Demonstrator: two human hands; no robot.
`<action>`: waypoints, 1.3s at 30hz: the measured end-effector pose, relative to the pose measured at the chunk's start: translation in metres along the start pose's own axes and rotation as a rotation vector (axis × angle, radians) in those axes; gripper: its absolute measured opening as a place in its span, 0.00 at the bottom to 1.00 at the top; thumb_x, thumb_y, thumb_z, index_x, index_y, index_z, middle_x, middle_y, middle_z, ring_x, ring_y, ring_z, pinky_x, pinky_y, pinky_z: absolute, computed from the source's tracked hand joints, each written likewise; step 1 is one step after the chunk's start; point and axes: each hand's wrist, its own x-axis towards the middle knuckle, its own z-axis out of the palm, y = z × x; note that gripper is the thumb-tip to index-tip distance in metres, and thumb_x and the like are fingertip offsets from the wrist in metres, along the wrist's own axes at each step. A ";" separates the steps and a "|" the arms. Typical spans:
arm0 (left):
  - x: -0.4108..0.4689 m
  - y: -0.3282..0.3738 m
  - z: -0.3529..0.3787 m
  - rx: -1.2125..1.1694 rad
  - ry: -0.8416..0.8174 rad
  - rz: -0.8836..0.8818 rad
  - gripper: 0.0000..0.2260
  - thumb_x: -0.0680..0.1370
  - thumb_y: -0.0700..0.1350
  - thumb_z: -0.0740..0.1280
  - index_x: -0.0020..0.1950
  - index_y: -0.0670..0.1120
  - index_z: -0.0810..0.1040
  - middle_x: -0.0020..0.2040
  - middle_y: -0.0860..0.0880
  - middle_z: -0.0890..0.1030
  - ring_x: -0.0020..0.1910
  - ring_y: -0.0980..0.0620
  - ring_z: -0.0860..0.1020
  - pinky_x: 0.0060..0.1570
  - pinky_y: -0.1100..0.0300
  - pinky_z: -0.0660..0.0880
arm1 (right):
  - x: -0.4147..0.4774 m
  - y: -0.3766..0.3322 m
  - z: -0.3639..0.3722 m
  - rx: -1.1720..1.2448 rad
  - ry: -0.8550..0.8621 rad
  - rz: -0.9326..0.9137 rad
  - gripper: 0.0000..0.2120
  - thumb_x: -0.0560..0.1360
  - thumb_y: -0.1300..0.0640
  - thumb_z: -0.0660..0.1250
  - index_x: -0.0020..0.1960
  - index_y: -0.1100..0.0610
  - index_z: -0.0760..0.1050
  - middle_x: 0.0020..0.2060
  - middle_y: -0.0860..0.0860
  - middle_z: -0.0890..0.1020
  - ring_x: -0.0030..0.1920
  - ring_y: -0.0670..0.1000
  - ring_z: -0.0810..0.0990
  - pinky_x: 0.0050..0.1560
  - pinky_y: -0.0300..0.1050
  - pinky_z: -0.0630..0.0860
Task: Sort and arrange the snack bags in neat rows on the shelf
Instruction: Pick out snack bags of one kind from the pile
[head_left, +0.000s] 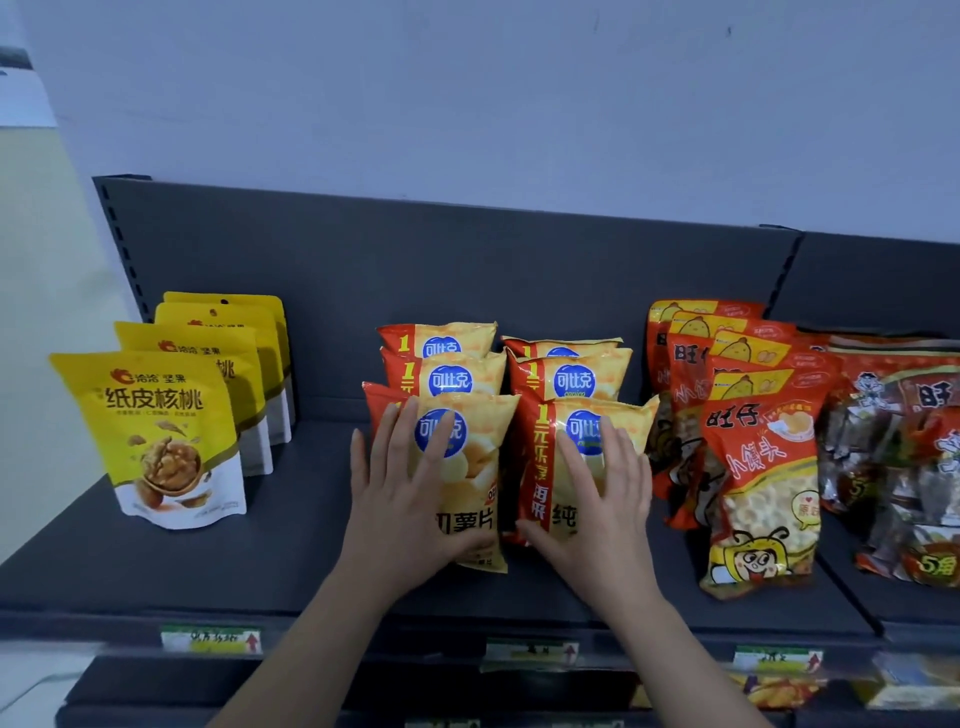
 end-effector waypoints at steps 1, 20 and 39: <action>0.000 -0.001 -0.005 -0.022 0.035 -0.018 0.48 0.66 0.74 0.60 0.79 0.52 0.51 0.79 0.44 0.52 0.79 0.44 0.48 0.74 0.37 0.49 | 0.004 -0.007 -0.001 0.020 0.023 -0.036 0.43 0.66 0.41 0.76 0.74 0.49 0.61 0.77 0.56 0.55 0.78 0.58 0.49 0.75 0.62 0.47; -0.038 -0.218 -0.110 -0.118 0.168 -0.609 0.60 0.57 0.58 0.82 0.78 0.38 0.54 0.74 0.37 0.63 0.73 0.38 0.62 0.70 0.43 0.62 | 0.069 -0.242 0.082 0.356 -0.270 -0.212 0.44 0.70 0.32 0.63 0.78 0.55 0.56 0.77 0.50 0.58 0.77 0.49 0.50 0.77 0.53 0.50; 0.079 -0.336 -0.147 -0.612 -0.326 -0.244 0.11 0.73 0.54 0.71 0.51 0.50 0.82 0.53 0.53 0.78 0.53 0.54 0.77 0.52 0.57 0.77 | 0.192 -0.294 0.101 0.551 -0.480 -0.050 0.10 0.78 0.49 0.66 0.56 0.49 0.80 0.70 0.49 0.67 0.69 0.48 0.66 0.66 0.46 0.67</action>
